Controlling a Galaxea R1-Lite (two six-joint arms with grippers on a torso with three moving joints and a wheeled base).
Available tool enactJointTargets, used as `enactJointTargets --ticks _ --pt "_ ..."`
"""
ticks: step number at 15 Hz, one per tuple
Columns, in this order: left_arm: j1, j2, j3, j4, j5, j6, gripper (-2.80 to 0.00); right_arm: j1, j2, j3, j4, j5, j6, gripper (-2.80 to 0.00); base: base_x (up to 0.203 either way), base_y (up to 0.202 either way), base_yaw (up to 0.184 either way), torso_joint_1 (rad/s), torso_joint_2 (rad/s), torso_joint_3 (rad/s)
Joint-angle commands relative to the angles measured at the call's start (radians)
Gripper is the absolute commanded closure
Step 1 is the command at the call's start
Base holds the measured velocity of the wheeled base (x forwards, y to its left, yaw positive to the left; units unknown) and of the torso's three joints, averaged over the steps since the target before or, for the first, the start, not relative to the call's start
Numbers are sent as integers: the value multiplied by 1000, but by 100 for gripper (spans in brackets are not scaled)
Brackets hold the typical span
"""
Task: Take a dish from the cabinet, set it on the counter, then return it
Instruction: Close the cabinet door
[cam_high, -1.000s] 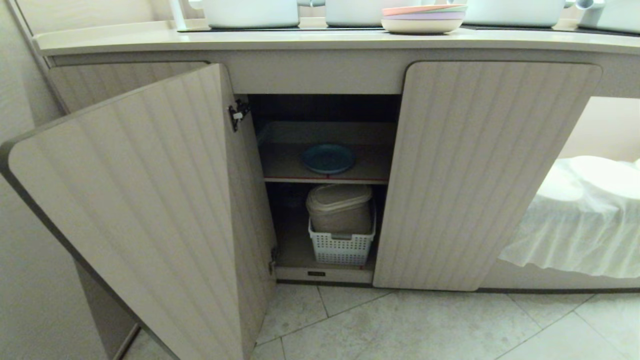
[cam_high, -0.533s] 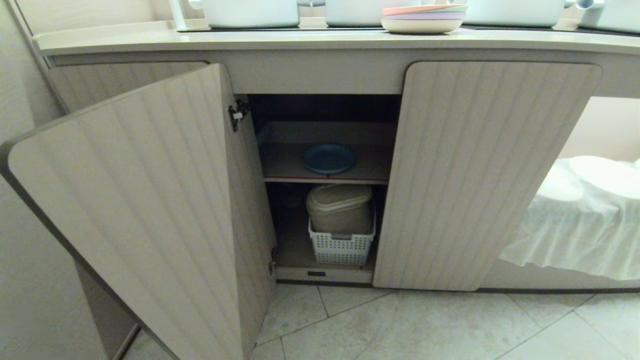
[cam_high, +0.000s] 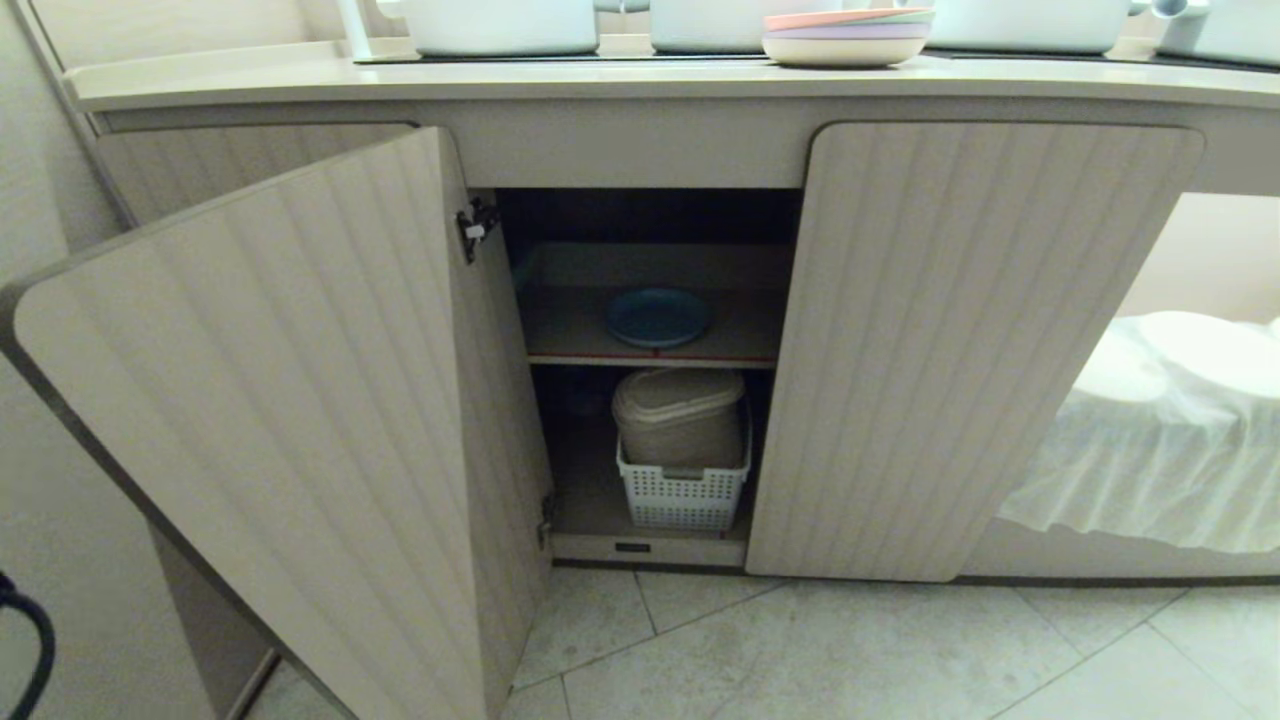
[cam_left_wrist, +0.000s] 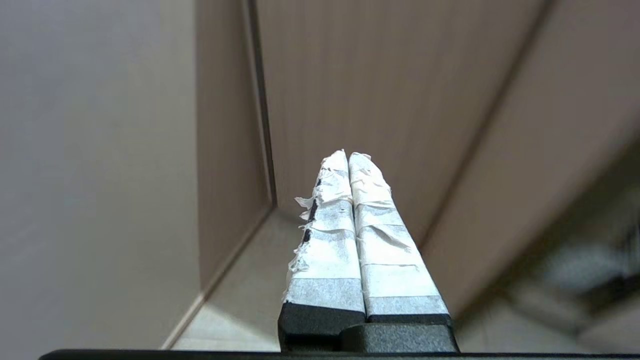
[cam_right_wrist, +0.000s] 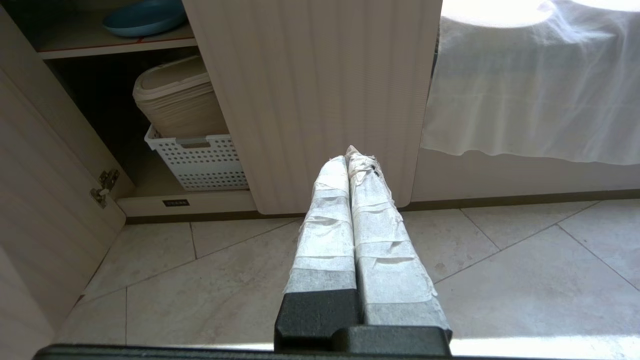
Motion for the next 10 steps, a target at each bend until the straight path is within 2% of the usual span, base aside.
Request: enactJointTargets --ticks 1,2,4,6,8,10 --pt "58 111 -37 14 -6 -12 0 1 0 0 0 0 0 0 0 0 0 0 0 0" --pt "99 137 -47 17 -24 -14 0 1 0 0 0 0 1 0 0 0 0 0 0 0" --pt "152 151 -48 19 -149 -20 0 1 0 0 0 0 0 0 0 0 0 0 0 0" --pt "176 149 -42 23 -171 -58 0 1 0 0 0 0 1 0 0 0 0 0 0 0" --pt "238 174 -42 24 -187 -96 0 1 0 0 0 0 1 0 0 0 0 0 0 0" --pt "318 210 -43 24 -280 -146 0 1 0 0 0 0 0 0 0 0 0 0 0 0"
